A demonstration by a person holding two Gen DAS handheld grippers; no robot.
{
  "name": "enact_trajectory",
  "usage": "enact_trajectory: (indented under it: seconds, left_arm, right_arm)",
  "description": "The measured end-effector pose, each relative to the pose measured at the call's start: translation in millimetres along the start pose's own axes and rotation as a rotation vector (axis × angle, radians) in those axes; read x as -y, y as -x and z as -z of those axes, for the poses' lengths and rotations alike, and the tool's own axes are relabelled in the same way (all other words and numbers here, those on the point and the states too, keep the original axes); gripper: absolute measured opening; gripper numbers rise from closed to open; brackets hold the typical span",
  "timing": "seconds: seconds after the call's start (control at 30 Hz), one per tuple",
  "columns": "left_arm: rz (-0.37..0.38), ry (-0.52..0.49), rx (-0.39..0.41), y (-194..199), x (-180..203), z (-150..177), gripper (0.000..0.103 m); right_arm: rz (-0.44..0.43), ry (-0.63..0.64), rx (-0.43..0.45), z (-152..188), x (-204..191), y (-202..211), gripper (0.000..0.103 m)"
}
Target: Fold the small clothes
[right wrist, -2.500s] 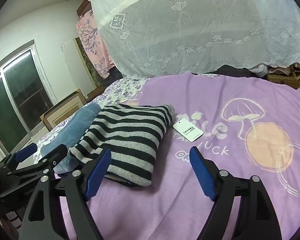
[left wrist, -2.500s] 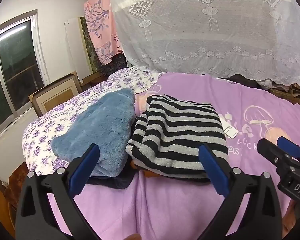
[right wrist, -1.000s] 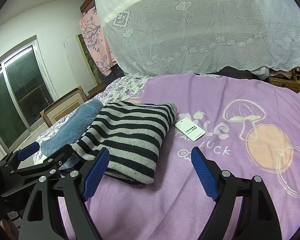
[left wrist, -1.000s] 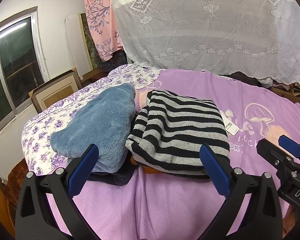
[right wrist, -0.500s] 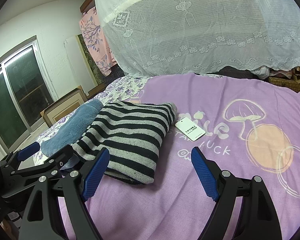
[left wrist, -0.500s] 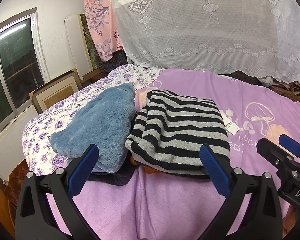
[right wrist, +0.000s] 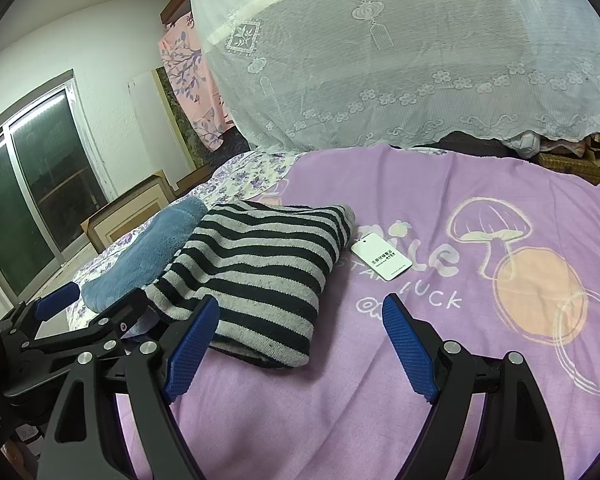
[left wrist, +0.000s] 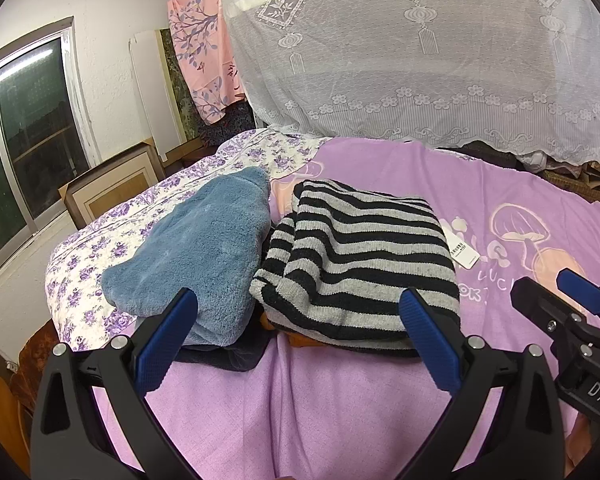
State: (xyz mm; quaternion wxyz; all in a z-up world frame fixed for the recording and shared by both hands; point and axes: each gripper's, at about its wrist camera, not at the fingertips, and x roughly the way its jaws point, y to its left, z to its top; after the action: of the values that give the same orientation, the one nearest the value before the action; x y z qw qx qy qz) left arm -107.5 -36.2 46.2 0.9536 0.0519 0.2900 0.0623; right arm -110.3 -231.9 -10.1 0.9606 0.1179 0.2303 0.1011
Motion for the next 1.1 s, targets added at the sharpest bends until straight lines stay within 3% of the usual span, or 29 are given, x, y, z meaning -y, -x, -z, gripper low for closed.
enact_trajectory:
  seconds: [0.8, 1.1]
  left_arm:
    - [-0.003, -0.006, -0.011, -2.7, -0.8, 4.8, 0.098]
    - [0.012, -0.025, 0.002, -0.2, 10.9, 5.8, 0.098]
  right_arm:
    - [0.007, 0.003, -0.004, 4.4, -1.3, -3.1, 0.086]
    - [0.058, 0.016, -0.049, 3.9, 2.1, 0.4, 0.088]
